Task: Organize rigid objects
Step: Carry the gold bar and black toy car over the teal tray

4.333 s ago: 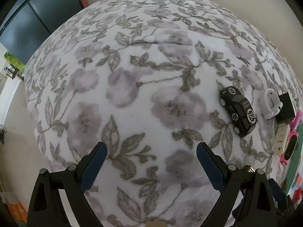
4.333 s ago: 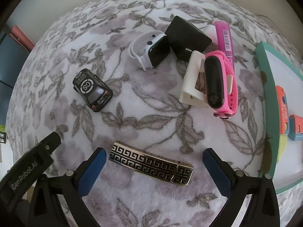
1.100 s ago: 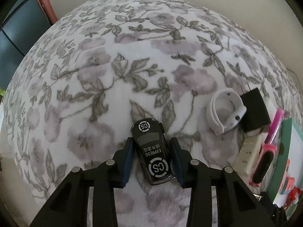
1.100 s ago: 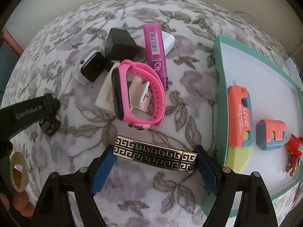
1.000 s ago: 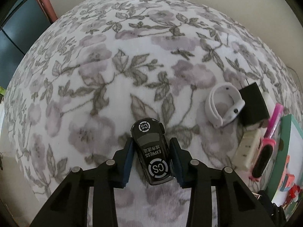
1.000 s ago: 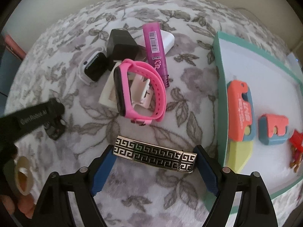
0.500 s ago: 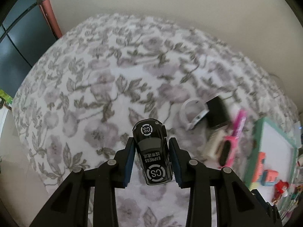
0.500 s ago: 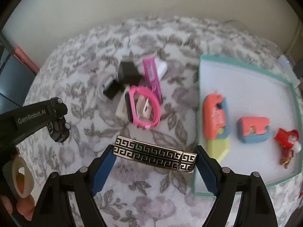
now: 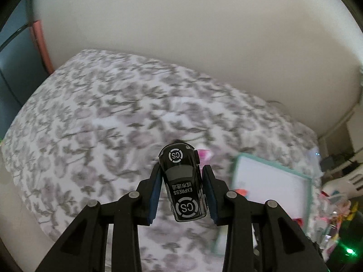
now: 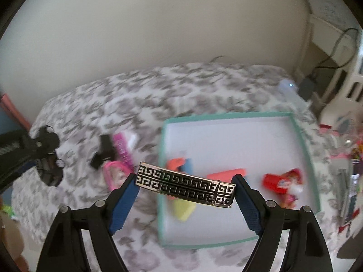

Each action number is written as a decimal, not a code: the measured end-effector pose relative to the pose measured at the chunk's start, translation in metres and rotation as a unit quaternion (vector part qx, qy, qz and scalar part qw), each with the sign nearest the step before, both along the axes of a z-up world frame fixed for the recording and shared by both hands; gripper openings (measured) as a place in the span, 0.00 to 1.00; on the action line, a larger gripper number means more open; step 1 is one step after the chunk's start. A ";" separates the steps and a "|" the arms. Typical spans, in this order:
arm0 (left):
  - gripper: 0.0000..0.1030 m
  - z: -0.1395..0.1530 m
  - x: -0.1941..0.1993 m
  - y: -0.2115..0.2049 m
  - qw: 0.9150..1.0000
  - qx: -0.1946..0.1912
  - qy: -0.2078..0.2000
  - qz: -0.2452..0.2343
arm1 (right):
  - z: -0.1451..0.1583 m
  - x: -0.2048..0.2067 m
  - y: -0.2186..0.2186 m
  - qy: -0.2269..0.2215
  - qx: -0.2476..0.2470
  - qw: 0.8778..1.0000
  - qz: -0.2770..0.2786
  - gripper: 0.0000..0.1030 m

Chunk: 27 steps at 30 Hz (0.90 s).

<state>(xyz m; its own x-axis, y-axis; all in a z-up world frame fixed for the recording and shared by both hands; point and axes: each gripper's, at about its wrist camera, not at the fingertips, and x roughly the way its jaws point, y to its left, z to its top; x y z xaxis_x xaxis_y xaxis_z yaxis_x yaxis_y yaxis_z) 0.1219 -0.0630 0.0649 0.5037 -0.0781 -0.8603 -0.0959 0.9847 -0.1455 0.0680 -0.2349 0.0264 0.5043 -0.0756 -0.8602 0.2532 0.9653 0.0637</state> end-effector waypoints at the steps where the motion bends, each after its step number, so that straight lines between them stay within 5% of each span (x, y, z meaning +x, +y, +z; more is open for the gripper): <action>1: 0.36 0.003 0.001 -0.010 1.000 0.001 -0.003 -0.007 | 0.000 -0.001 -0.005 0.001 -0.004 1.000 -0.006 0.82; 9: 0.36 0.006 0.004 -0.081 0.998 0.009 -0.015 -0.057 | -0.013 0.000 -0.061 0.012 -0.016 0.998 -0.064 0.82; 27: 0.37 -0.066 0.031 -0.153 0.993 0.029 0.026 -0.111 | -0.056 0.012 -0.131 0.037 -0.055 0.988 -0.137 0.82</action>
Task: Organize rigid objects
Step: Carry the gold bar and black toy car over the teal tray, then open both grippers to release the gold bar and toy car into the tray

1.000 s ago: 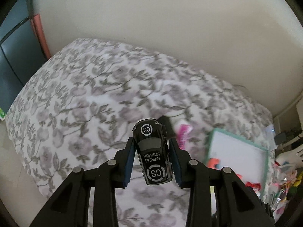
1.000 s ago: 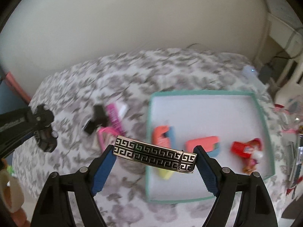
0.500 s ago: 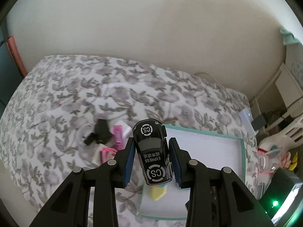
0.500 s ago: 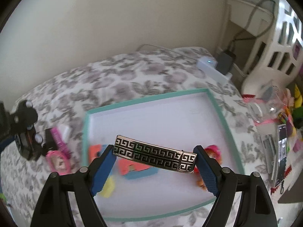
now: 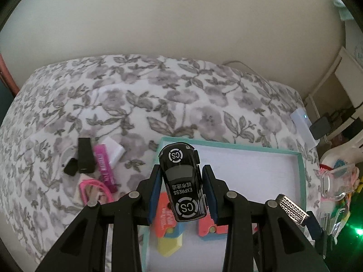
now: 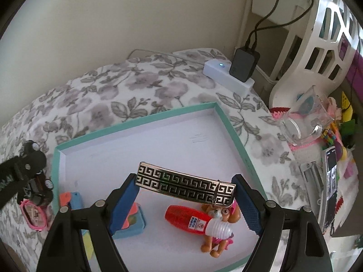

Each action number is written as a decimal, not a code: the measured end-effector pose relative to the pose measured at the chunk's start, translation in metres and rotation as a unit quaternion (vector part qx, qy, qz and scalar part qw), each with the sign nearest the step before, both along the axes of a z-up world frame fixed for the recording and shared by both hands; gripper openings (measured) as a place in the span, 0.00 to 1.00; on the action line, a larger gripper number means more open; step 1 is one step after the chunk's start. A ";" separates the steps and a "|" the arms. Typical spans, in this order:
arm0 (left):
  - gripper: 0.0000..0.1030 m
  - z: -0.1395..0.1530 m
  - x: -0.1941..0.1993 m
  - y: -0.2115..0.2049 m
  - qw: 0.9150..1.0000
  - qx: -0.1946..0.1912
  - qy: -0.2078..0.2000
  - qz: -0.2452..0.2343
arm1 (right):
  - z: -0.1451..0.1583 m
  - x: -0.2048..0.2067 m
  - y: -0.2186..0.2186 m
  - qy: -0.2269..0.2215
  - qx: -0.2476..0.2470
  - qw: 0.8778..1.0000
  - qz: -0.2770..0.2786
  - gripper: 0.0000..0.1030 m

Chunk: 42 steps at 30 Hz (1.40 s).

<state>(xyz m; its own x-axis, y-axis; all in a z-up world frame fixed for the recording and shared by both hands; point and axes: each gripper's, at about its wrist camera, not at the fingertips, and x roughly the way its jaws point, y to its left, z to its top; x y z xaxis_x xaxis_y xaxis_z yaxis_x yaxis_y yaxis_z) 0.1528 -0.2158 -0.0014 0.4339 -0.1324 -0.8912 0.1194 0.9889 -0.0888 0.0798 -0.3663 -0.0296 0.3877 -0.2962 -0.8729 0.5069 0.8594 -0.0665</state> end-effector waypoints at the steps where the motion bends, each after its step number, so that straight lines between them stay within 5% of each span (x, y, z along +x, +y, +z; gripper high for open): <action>1: 0.37 -0.003 0.000 -0.002 1.000 -0.002 0.001 -0.002 | -0.002 0.000 -0.001 0.002 -0.002 1.000 -0.001 0.82; 16: 0.37 -0.044 -0.007 -0.024 0.999 0.032 0.021 -0.034 | -0.020 -0.001 0.003 0.029 -0.012 1.000 0.001 0.82; 35: 0.37 -0.051 -0.005 -0.017 0.998 0.025 0.042 -0.030 | -0.023 0.000 0.008 0.038 -0.020 0.999 0.012 0.83; 39: 0.60 -0.049 -0.005 -0.017 0.998 0.024 0.042 -0.030 | -0.025 0.001 0.007 0.039 -0.016 0.999 0.017 0.83; 42: 0.61 -0.047 -0.005 -0.014 0.999 0.019 0.042 -0.026 | -0.024 0.001 0.007 0.040 -0.015 0.999 0.018 0.83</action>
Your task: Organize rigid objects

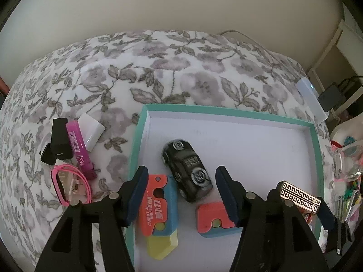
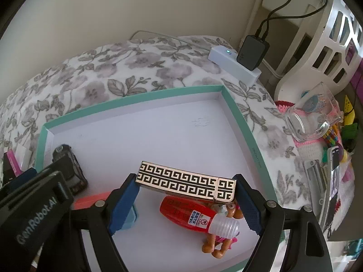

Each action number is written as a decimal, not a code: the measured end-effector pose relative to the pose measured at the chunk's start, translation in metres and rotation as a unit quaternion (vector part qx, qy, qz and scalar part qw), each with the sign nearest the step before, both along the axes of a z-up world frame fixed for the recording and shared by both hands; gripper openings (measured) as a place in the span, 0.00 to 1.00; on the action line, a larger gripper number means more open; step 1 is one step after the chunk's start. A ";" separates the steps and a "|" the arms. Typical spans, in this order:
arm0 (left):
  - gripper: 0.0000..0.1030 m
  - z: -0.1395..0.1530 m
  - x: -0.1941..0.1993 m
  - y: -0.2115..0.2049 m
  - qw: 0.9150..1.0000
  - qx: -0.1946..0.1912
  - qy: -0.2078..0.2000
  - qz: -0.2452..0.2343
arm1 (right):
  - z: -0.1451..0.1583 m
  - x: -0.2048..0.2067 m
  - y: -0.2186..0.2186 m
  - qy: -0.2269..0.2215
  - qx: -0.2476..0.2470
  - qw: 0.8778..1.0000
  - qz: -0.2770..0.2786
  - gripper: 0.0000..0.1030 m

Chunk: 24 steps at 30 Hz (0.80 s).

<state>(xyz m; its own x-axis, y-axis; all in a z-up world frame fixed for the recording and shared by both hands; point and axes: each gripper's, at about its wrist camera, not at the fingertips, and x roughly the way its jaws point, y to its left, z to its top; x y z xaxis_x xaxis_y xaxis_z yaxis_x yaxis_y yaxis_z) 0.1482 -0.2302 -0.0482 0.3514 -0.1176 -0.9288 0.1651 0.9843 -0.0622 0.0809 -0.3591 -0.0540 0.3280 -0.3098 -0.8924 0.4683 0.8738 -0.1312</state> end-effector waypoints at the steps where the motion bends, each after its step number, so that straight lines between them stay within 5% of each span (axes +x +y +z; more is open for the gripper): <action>1: 0.62 0.001 0.000 0.001 1.000 -0.002 0.000 0.001 | 0.000 0.000 0.000 0.000 0.000 1.000 0.000 0.83; 6: 0.64 0.007 0.001 0.004 1.000 -0.006 -0.004 0.005 | 0.001 0.000 -0.001 0.000 0.005 1.000 -0.001 0.83; 15: 0.91 0.017 0.005 0.019 0.999 -0.006 -0.014 0.029 | 0.015 -0.002 0.000 -0.028 0.004 1.000 -0.002 1.00; 24: 0.94 0.009 0.010 0.036 0.998 0.014 -0.006 0.053 | 0.013 -0.002 0.001 -0.027 0.004 1.000 0.000 1.00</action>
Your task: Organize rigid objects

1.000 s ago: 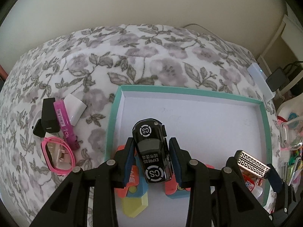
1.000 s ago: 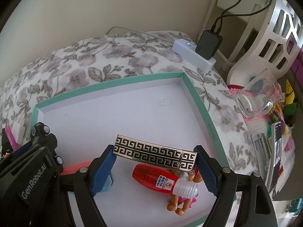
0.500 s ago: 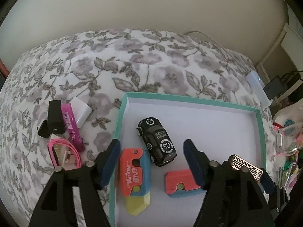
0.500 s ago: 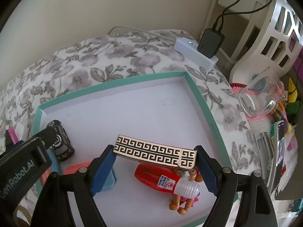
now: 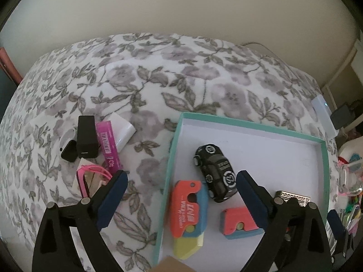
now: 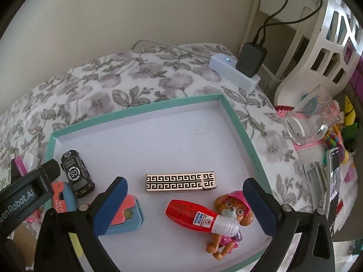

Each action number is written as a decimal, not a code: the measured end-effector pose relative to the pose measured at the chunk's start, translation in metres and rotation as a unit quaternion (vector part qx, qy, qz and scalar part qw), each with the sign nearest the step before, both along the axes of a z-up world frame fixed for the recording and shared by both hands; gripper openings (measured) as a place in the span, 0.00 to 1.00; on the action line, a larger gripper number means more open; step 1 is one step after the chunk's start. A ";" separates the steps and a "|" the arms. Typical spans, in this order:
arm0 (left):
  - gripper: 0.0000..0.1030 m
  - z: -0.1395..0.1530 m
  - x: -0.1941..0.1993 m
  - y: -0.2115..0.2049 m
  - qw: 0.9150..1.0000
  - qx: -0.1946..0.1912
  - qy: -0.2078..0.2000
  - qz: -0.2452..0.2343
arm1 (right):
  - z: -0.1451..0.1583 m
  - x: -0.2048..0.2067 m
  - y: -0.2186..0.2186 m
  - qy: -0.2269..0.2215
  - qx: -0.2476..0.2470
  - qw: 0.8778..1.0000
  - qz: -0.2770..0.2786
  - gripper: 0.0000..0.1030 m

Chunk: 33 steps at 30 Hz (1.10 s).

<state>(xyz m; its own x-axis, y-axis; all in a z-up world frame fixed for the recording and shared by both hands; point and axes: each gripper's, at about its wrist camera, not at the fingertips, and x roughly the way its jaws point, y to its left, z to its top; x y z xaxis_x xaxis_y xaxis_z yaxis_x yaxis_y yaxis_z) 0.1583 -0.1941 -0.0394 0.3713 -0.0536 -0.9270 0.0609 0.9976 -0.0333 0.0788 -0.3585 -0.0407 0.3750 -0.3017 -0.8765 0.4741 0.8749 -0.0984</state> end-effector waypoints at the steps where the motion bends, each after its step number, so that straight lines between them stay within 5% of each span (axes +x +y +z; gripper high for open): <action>1: 0.95 0.000 0.000 0.002 1.000 0.001 -0.001 0.004 | 0.000 0.000 0.000 -0.001 0.000 1.000 0.000 1.00; 10: 1.00 0.007 0.003 0.023 1.000 -0.003 0.008 0.025 | 0.001 0.001 0.005 0.000 0.007 1.000 0.006 1.00; 17: 1.00 0.036 0.005 0.053 0.999 -0.004 -0.023 0.036 | 0.027 0.003 0.029 -0.036 0.015 0.999 0.035 1.00; 24: 1.00 0.059 0.006 0.115 0.996 0.034 -0.048 0.072 | 0.052 0.007 0.076 -0.066 0.023 0.993 0.092 1.00; 33: 1.00 0.060 0.009 0.196 0.986 0.032 -0.044 0.157 | 0.060 0.021 0.116 -0.066 0.032 0.989 0.132 1.00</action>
